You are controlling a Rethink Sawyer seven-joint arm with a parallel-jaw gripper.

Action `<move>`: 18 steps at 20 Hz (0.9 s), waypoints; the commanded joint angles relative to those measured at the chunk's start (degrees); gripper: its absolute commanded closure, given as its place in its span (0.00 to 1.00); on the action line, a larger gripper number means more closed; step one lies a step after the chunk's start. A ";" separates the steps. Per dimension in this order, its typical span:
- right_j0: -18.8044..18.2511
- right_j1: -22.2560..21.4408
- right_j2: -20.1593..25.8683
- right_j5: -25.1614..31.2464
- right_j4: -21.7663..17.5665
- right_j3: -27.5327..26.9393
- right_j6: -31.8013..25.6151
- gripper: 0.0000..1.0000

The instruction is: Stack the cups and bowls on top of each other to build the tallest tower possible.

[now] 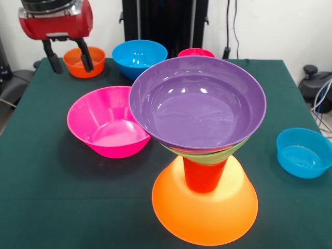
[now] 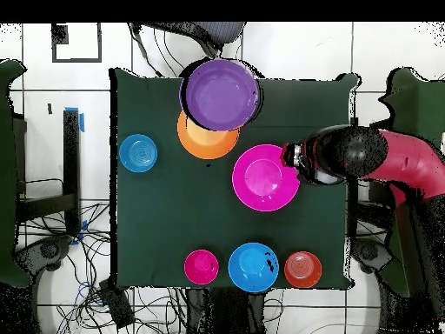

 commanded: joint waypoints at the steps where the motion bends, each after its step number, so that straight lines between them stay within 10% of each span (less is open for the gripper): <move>1: -1.72 5.65 6.69 2.26 -7.43 6.87 -31.08 0.00; 18: -6.27 9.41 15.24 6.11 -14.29 12.69 -62.50 0.00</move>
